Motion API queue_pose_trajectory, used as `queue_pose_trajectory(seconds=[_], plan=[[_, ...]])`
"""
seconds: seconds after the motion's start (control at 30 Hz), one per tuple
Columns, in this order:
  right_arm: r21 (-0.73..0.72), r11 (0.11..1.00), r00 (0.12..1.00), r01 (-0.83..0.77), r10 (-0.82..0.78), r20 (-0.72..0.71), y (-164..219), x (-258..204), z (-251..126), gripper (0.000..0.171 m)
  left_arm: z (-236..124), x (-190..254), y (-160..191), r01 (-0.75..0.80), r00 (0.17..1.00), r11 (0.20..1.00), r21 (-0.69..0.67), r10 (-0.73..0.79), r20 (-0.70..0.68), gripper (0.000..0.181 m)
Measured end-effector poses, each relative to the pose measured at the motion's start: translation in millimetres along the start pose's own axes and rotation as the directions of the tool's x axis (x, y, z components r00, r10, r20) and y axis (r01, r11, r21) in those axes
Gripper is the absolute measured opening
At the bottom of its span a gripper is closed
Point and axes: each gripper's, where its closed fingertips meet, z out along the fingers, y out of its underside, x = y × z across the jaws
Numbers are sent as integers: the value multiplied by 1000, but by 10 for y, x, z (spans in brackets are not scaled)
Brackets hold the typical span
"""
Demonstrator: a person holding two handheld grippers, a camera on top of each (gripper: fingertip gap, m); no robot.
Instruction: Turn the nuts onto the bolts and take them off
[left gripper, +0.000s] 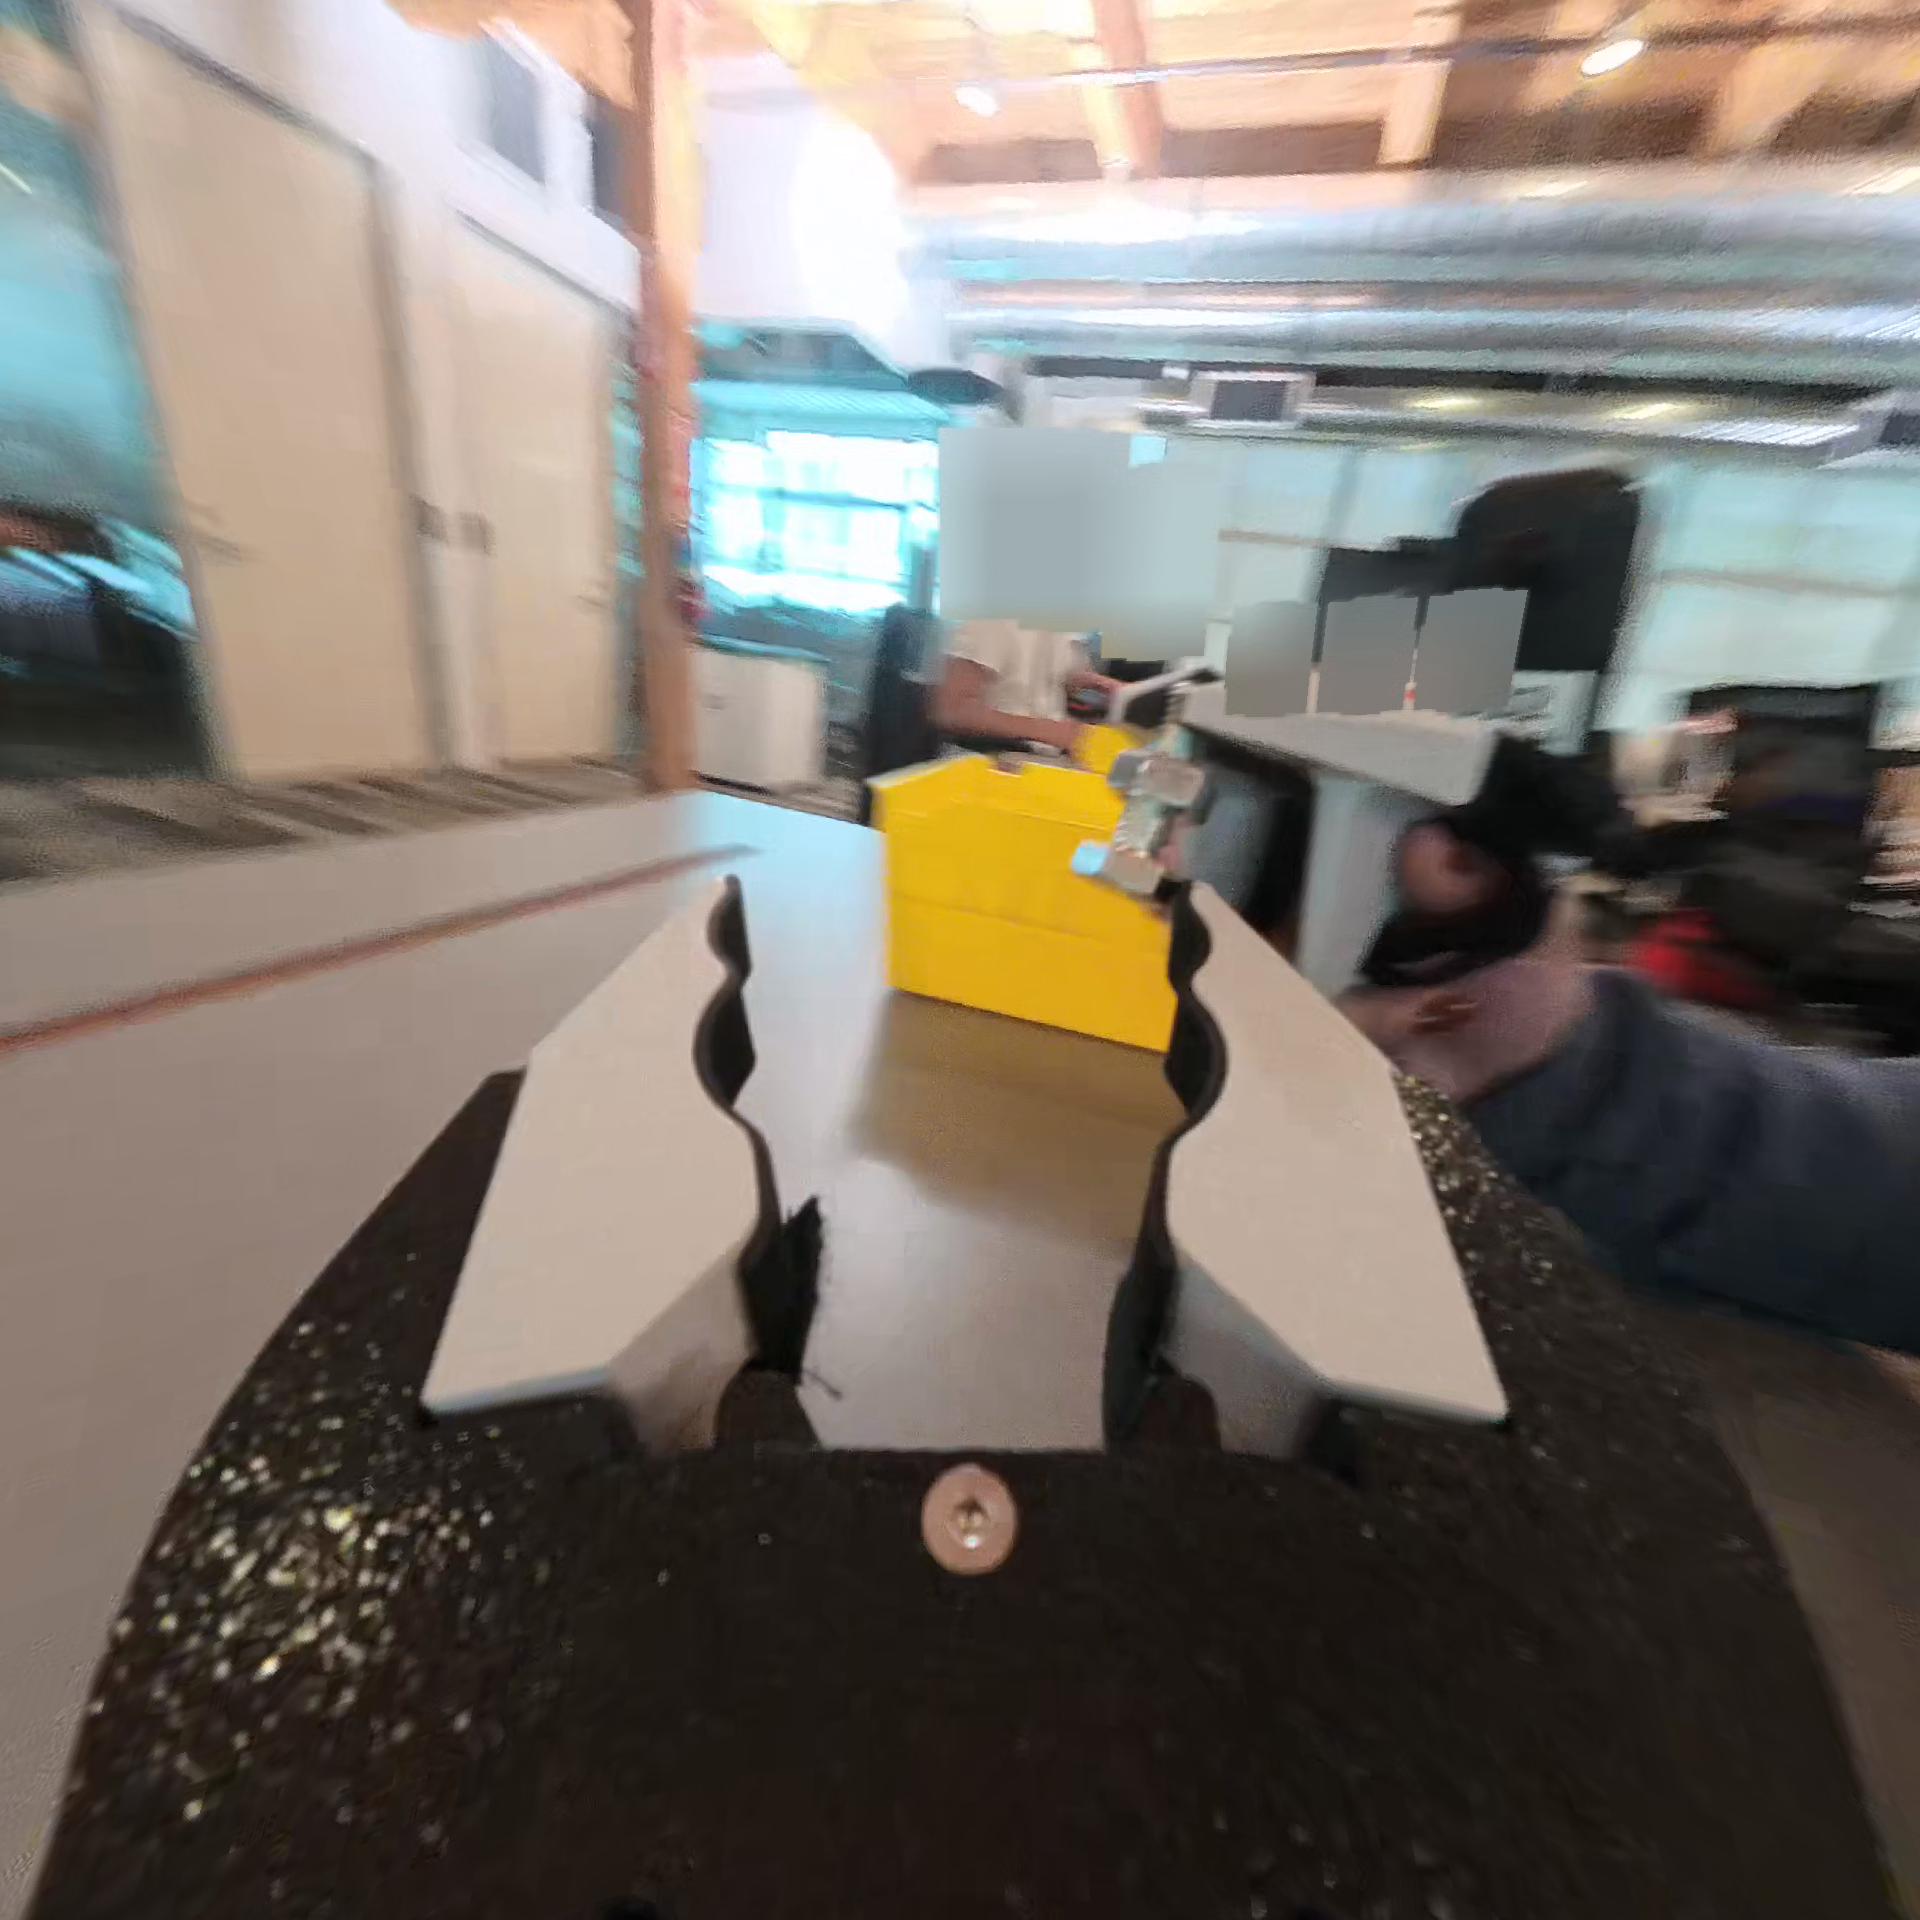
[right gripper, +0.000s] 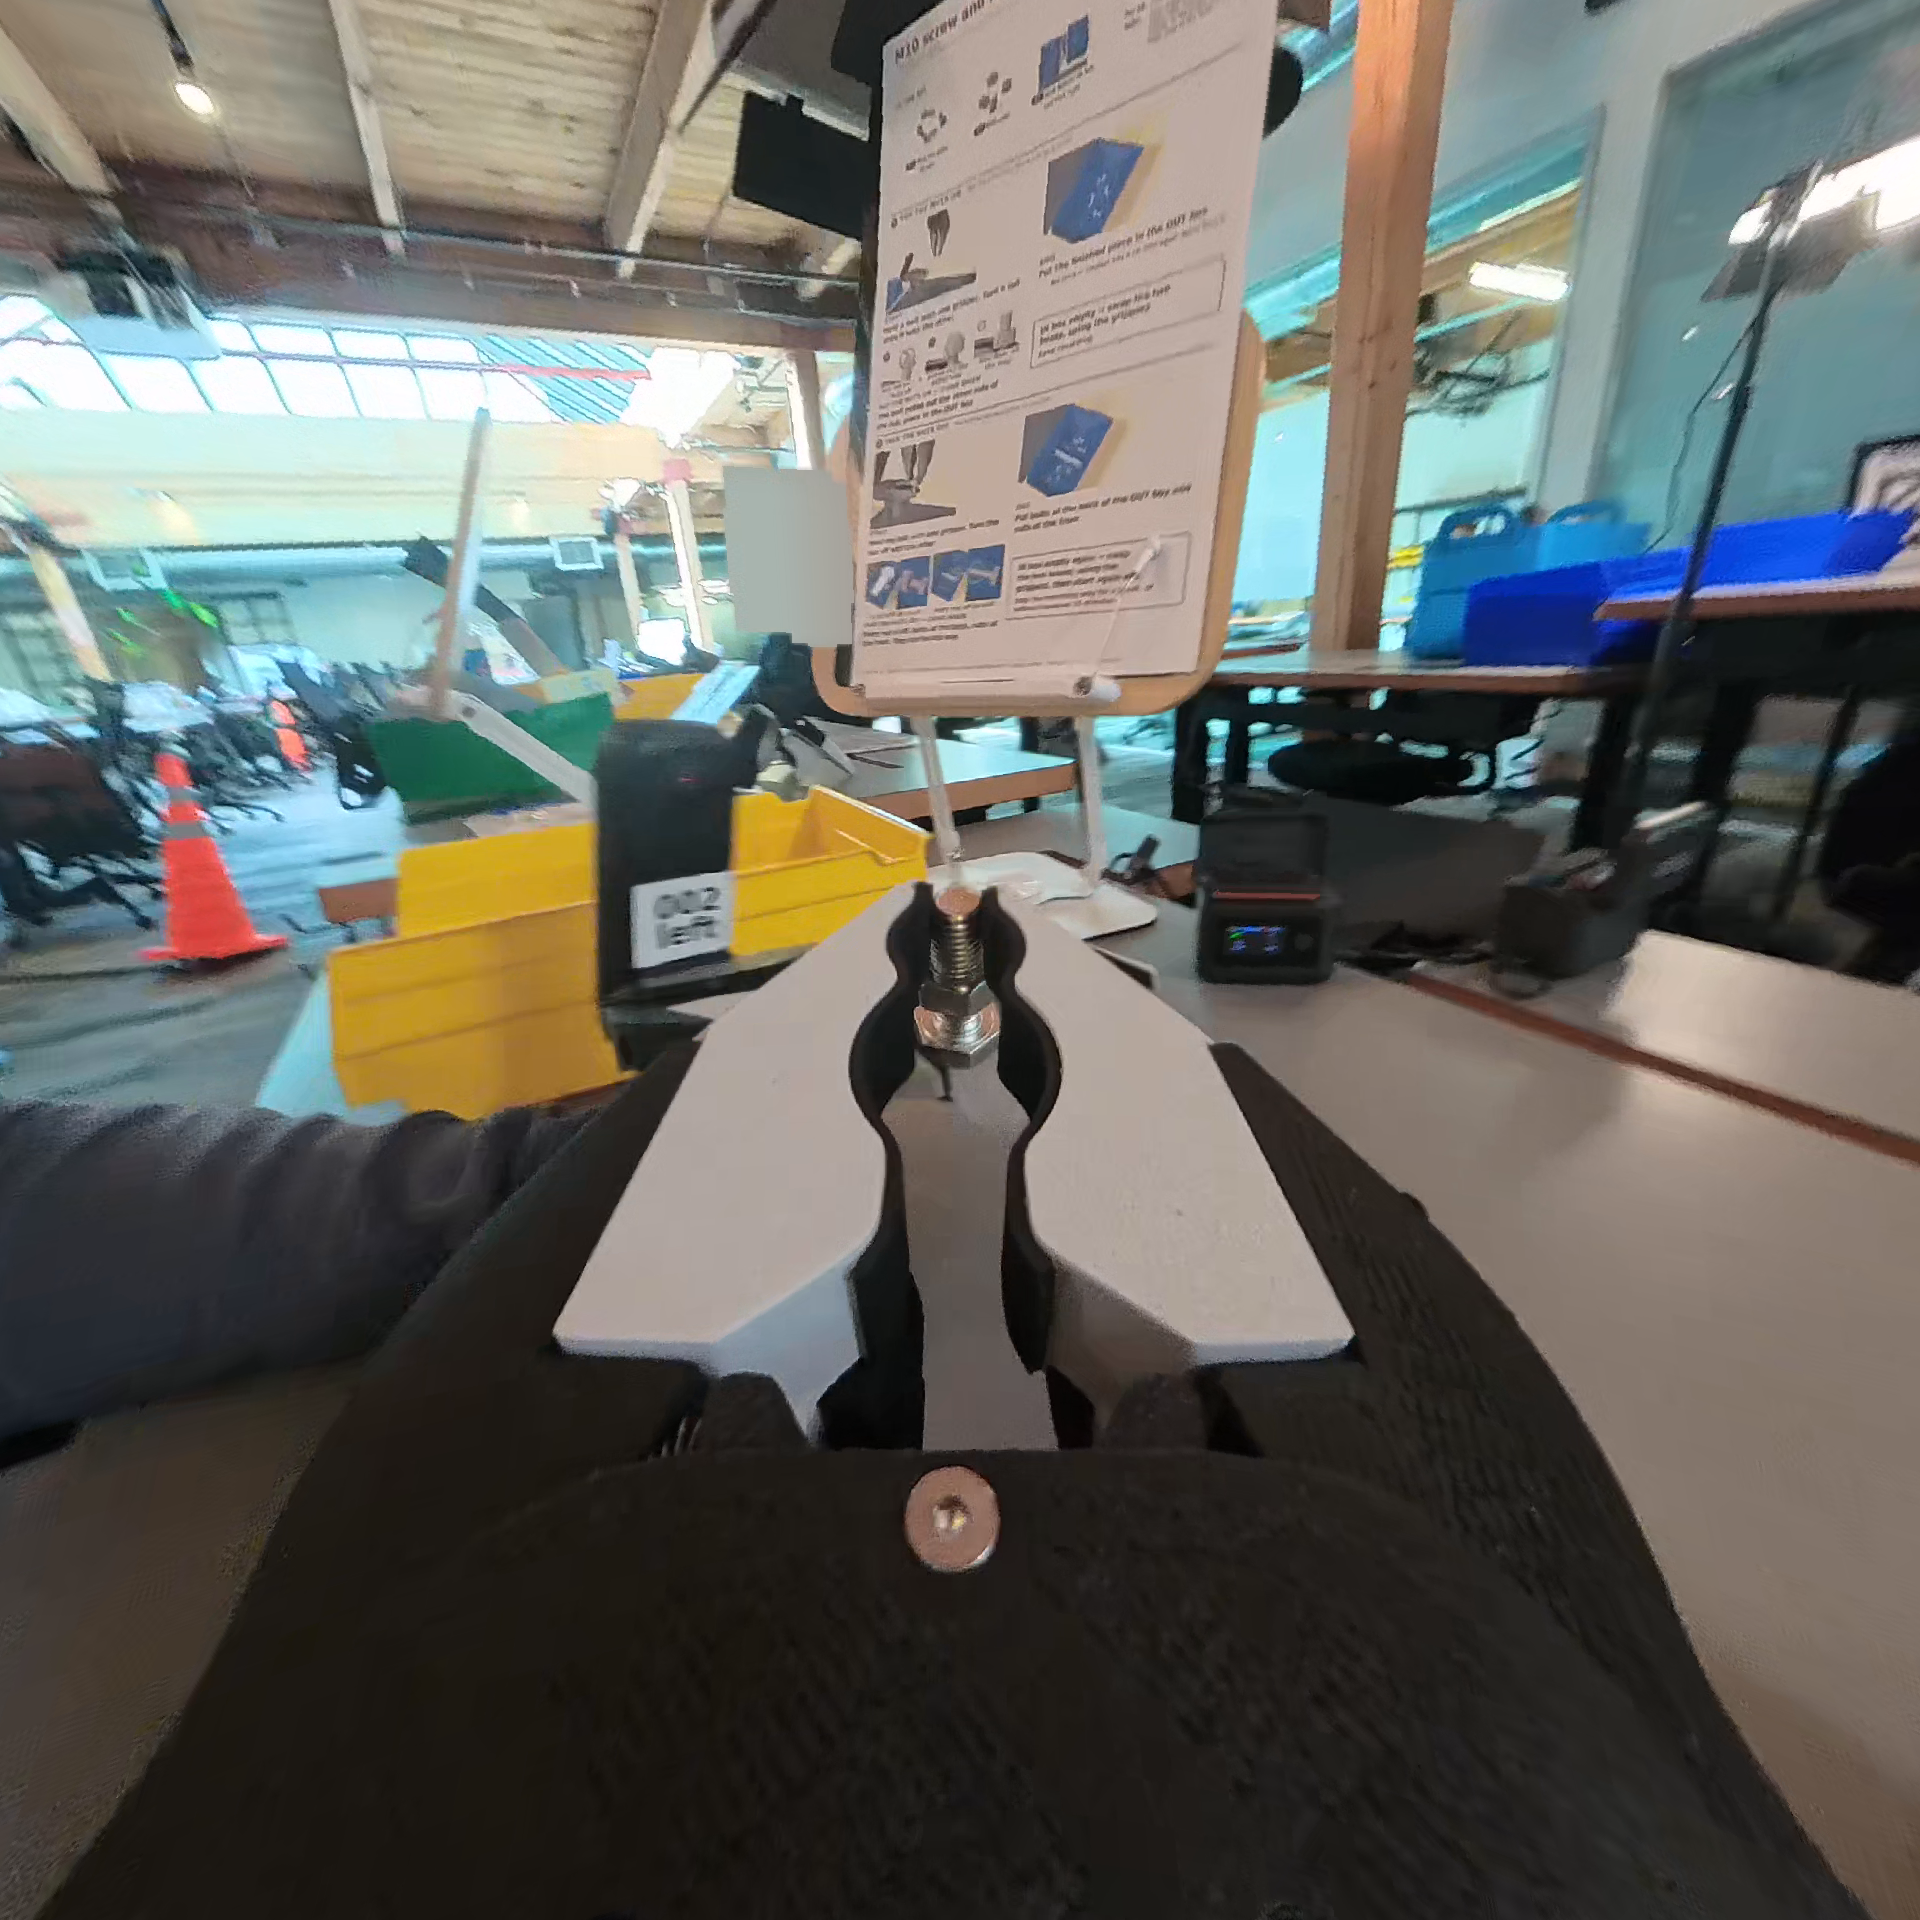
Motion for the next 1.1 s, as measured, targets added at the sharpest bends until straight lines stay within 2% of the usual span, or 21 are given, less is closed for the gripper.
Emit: queue_pose_trajectory(seconds=[0.03,0.07,0.1,0.17,0.2,0.23,0.3,0.37,0.43,0.53,0.6,0.67,0.8,0.87,0.93,1.0,1.1], plan=[[-3,999,999,49,-49,-21,-31,6,-10,7,-44,-64,-71,-110,991,993,32,107,77,79],[-10,995,994,104,-104,-43,-55,11,-22,8,-99,-122,-128,-233,961,972,35,225,160,68],[-19,989,987,147,-148,-62,-77,12,-37,8,-161,-193,-160,-349,908,937,5,338,246,49],[-19,981,975,196,-196,-104,-189,11,-94,8,-228,-273,-182,-493,805,867,-72,486,341,27],[-7,976,967,218,-217,-132,-303,11,-151,8,-225,-274,-155,-516,783,850,-106,519,343,12],[5,970,956,243,-238,-173,-445,25,-234,7,-202,-257,-118,-525,778,842,-126,535,330,5],[-20,955,917,295,-289,-273,-731,109,-477,8,-151,-203,-49,-541,776,827,-153,561,289,0],[-156,936,859,315,-351,-372,-908,287,-822,8,-124,-169,-25,-557,768,815,-162,579,273,0],[-379,895,801,233,-398,-447,-886,564,-1275,8,-108,-151,-15,-563,765,810,-164,586,266,0],[-666,739,818,-100,-321,-478,-492,837,-2026,8,-89,-142,-1,-559,771,813,-165,582,258,0],[-754,596,838,-275,-237,-492,-216,929,-2401,7,-77,-139,10,-554,776,816,-165,578,253,0],[-784,448,829,-430,-149,-540,53,1022,-2672,7,-64,-136,26,-550,780,818,-168,576,245,0],[-824,135,821,-550,-91,-563,574,1124,-3062,8,-55,-124,41,-554,780,815,-172,580,235,0],[-824,64,822,-563,-61,-566,753,1144,-3104,8,-64,-124,22,-565,771,808,-168,589,244,0],[-804,82,800,-588,-85,-594,838,1260,-3081,10,-93,-134,-42,-583,749,797,-158,602,275,0],[-790,129,778,-599,-139,-613,814,1367,-3061,26,-106,-120,-73,-586,748,797,-145,601,281,0],[-784,273,727,-558,-296,-620,517,1514,-2998,37,-107,-152,-73,-556,768,820,-138,570,291,0]])
